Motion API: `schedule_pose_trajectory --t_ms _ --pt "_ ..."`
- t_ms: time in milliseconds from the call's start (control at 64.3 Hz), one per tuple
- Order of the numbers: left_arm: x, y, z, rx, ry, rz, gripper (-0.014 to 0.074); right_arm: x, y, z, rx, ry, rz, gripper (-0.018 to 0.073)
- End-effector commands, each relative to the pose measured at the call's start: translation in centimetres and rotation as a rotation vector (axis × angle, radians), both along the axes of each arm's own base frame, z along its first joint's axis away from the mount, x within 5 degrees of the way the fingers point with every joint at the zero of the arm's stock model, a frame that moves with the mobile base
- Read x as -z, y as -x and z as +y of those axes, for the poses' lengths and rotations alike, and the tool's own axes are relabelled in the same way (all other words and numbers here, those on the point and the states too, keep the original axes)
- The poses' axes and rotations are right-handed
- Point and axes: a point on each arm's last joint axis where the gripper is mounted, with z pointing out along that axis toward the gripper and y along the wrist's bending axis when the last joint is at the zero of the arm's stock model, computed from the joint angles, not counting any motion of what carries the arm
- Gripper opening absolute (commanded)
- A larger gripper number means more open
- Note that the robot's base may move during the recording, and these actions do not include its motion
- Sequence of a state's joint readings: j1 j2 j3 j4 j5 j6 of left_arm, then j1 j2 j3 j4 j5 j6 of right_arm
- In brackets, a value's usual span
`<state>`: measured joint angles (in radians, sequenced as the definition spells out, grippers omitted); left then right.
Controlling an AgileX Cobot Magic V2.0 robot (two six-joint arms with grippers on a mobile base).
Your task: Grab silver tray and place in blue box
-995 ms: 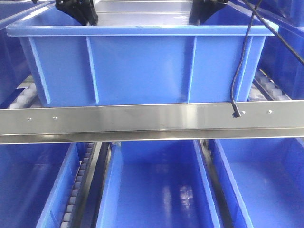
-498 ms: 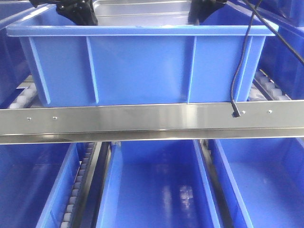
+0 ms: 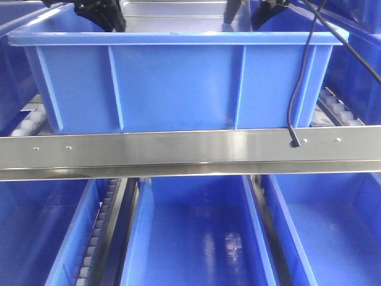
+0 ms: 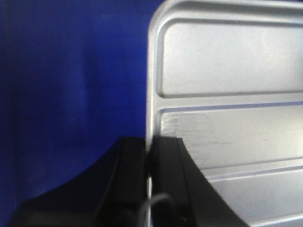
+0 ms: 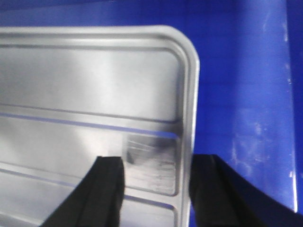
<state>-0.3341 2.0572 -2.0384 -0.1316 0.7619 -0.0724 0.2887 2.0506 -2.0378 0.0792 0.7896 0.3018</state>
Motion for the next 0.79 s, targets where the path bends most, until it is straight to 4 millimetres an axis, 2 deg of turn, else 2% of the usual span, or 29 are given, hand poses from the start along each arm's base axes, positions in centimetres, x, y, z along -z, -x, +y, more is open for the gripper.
schedule_pose_trajectory --t_ms 0,78,155,420,482,560,622,669,684,731,777 --pt "-5.1 1.3 -0.4 0.002 0.159 -0.147 0.0087 -6.7 1.6 1.1 -0.015 -0.184 -0.242 0.0446" --pt "-5.1 1.0 0.4 -0.016 0.158 -0.151 0.0225 -6.7 1.6 0.9 -0.011 -0.183 -0.245 0.0447" --pt "-5.1 0.8 1.1 -0.030 0.154 -0.144 0.0286 -6.7 1.4 0.4 0.001 -0.182 -0.246 0.0447" --pt "-4.9 0.1 3.7 -0.085 0.145 -0.133 0.0286 -6.7 0.6 -2.3 0.060 -0.173 -0.248 0.0447" --pt "-4.9 0.1 3.8 -0.086 0.150 -0.132 0.0283 -6.7 0.5 -2.6 0.066 -0.172 -0.248 0.0447" --pt "-4.9 0.1 3.7 -0.086 0.151 -0.131 0.0226 -6.7 0.5 -2.6 0.066 -0.172 -0.248 0.0435" --pt "-5.0 0.1 3.5 -0.081 0.159 -0.128 0.0109 -6.7 0.6 -2.4 0.063 -0.174 -0.245 0.0333" --pt "-5.0 0.2 3.4 -0.079 0.164 -0.127 -0.0015 -6.6 0.6 -2.4 0.060 -0.175 -0.239 0.0192" --pt "-5.0 0.2 3.4 -0.078 0.164 -0.127 -0.0028 -6.6 0.6 -2.3 0.060 -0.176 -0.239 0.0155" --pt "-5.0 0.1 3.4 -0.079 0.165 -0.131 0.0006 -6.6 0.6 -2.3 0.059 -0.177 -0.238 0.0034" --pt "-5.0 0.1 3.4 -0.080 0.167 -0.138 -0.0001 -6.6 0.6 -2.3 0.060 -0.178 -0.241 0.0067"
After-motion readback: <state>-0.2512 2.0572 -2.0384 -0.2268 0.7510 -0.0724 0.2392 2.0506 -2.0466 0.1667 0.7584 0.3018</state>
